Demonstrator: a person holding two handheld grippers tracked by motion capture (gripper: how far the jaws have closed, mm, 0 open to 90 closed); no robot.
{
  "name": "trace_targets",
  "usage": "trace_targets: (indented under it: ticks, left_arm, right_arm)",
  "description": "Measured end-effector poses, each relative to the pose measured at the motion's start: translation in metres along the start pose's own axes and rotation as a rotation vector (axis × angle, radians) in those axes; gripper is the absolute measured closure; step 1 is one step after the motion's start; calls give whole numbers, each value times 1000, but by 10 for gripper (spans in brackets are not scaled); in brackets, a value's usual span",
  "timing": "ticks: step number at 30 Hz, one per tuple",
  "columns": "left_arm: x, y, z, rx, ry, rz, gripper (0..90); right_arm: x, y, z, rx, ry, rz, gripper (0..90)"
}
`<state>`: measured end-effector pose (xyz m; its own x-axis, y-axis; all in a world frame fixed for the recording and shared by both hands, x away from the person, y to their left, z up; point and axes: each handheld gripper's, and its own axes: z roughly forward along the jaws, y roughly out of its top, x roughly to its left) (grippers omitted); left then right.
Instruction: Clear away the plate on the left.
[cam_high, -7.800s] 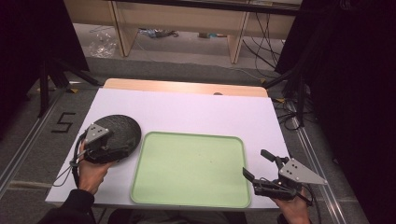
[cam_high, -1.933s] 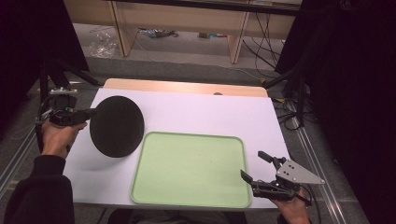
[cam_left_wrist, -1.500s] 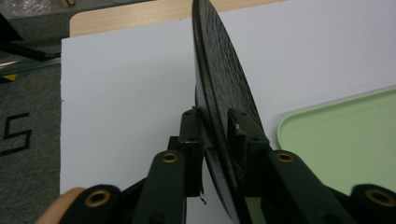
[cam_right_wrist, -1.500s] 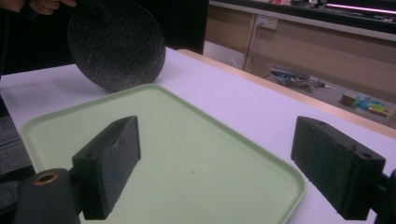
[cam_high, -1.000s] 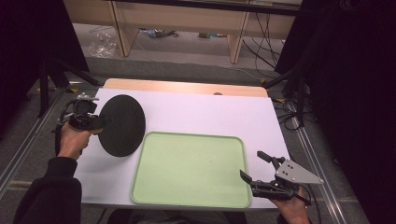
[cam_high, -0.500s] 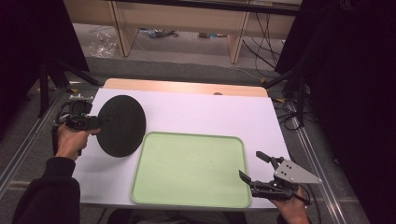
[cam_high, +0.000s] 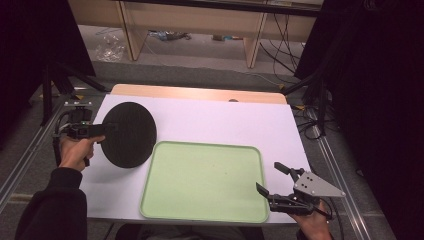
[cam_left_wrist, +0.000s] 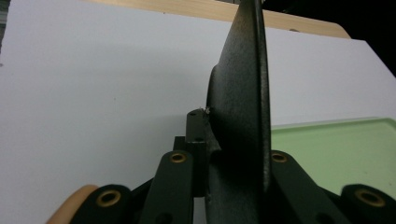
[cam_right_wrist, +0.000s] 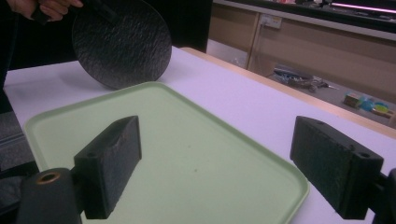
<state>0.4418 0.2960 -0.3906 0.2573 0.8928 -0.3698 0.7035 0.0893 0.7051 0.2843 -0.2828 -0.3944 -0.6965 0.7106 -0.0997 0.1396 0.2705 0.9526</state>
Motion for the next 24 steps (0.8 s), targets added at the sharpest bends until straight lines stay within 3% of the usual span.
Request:
trace_targets:
  ticks: [7,10,16,24]
  left_arm:
    - [13,0,-12,-56,-28,-85,795]
    - [14,-1,-13,-64,-70,-123,795]
    - [3,-1,-14,-80,-139,-121,795]
    - [-26,-6,0,-38,-219,-90,794]
  right_arm:
    - [-1,0,-1,6,7,3,173]
    - [-1,0,0,7,8,4,172]
    - [-1,0,1,-5,11,6,172]
    - [-1,0,1,-4,9,10,173]
